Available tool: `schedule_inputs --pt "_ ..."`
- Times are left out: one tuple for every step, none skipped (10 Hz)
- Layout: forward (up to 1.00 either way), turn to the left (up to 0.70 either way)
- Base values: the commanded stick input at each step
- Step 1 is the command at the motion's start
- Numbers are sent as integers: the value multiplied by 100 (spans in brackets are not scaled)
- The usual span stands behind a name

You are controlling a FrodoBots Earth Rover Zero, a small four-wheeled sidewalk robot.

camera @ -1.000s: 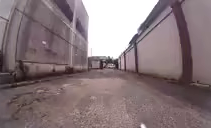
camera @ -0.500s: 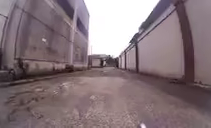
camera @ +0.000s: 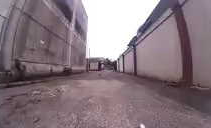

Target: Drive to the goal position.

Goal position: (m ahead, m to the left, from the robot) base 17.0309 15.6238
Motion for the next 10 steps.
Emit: schedule_inputs --pt "70 -35" --pt "70 -35" --pt "70 -35" --pt "70 -35" --pt "70 -14" --pt "70 0" --pt "70 0" --pt "70 0" --pt "70 0" --pt "70 0"
